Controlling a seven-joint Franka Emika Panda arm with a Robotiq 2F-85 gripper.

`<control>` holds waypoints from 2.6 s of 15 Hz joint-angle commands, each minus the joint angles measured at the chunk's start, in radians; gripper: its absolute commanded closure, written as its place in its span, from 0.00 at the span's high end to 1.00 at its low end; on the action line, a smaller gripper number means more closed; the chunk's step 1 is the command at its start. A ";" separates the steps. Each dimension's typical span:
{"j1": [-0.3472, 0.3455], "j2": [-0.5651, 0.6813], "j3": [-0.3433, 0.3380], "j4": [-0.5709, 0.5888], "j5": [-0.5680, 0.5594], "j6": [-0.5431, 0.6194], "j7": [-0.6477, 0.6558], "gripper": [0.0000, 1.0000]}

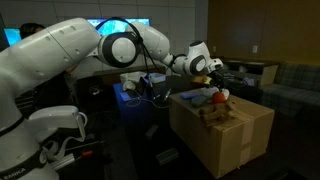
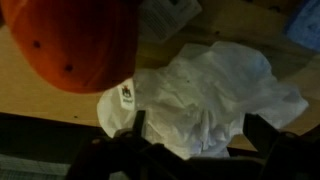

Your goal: Swap the things on the box with the things on the table

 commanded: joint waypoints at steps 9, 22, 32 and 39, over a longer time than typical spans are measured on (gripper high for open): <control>0.009 0.094 -0.071 0.112 -0.042 -0.037 0.036 0.68; 0.025 0.060 -0.068 0.118 -0.041 -0.065 0.050 0.00; 0.114 -0.142 -0.102 -0.071 -0.030 -0.097 0.094 0.01; 0.188 -0.379 -0.076 -0.386 -0.016 -0.207 0.099 0.01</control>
